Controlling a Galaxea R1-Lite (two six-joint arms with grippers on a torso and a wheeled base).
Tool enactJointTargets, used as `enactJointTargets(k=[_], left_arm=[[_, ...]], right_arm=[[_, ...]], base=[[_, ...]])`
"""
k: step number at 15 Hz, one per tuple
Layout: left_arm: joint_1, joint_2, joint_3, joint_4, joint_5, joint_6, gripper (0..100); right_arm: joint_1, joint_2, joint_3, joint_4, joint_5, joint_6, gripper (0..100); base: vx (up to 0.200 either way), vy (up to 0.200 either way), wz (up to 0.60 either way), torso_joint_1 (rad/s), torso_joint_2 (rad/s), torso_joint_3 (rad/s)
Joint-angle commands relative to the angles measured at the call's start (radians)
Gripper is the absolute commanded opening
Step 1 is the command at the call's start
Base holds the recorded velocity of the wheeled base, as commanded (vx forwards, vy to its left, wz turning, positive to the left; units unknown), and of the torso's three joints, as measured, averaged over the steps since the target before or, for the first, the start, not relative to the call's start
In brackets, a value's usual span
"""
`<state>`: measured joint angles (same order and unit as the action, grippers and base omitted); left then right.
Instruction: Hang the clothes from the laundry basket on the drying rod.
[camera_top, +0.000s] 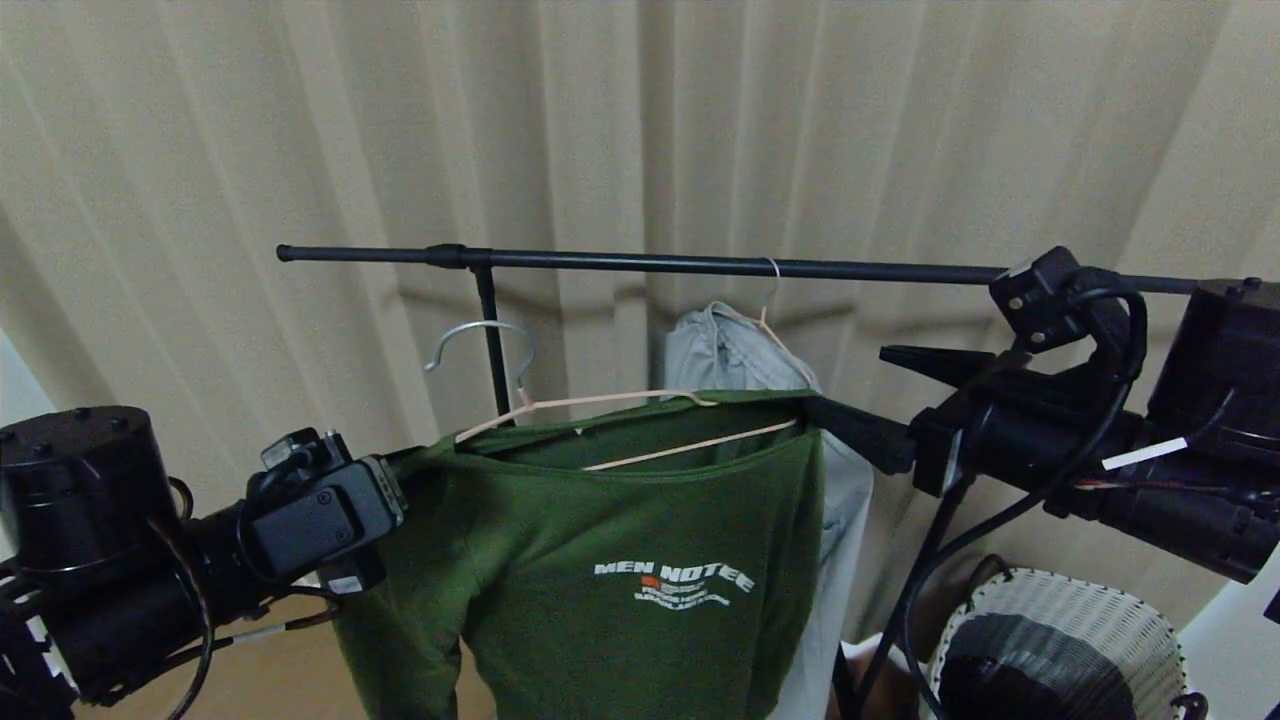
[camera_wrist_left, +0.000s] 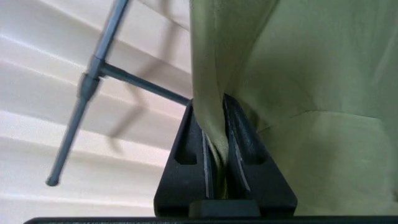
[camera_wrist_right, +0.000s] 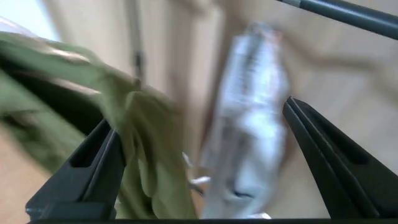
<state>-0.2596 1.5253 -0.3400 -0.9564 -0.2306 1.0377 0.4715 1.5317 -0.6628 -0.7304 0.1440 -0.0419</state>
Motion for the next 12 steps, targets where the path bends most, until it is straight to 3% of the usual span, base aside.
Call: enactJointTargets(k=[1, 7, 10, 11, 12], left_arm=[[0.0, 0.01, 0.027, -0.002, -0.003, 0.004, 0], [-0.003, 0.013, 0.001, -0.01, -0.009, -0.016, 0], [-0.04, 0.012, 0.01, -0.022, -0.07, -0.042, 0], [-0.073, 0.013, 0.013, -0.022, -0.073, -0.042, 0], [-0.084, 0.013, 0.015, -0.022, -0.073, -0.044, 0]], right_arm=[[0.027, -0.013, -0.017, 0.022, 0.002, 0.0, 100], [0.05, -0.051, 0.084, 0.048, 0.003, -0.01, 100], [0.087, -0.045, 0.115, 0.036, 0.039, -0.119, 100], [0.114, -0.039, 0.114, -0.006, 0.039, -0.208, 100], [0.118, -0.031, 0.115, -0.033, 0.039, -0.237, 100]], base=[[0.0, 0.0, 0.0, 0.0, 0.0, 0.0], [0.0, 0.0, 0.0, 0.0, 0.0, 0.0], [0.0, 0.0, 0.0, 0.0, 0.0, 0.0], [0.0, 0.0, 0.0, 0.0, 0.0, 0.0], [0.0, 0.0, 0.0, 0.0, 0.0, 0.0]])
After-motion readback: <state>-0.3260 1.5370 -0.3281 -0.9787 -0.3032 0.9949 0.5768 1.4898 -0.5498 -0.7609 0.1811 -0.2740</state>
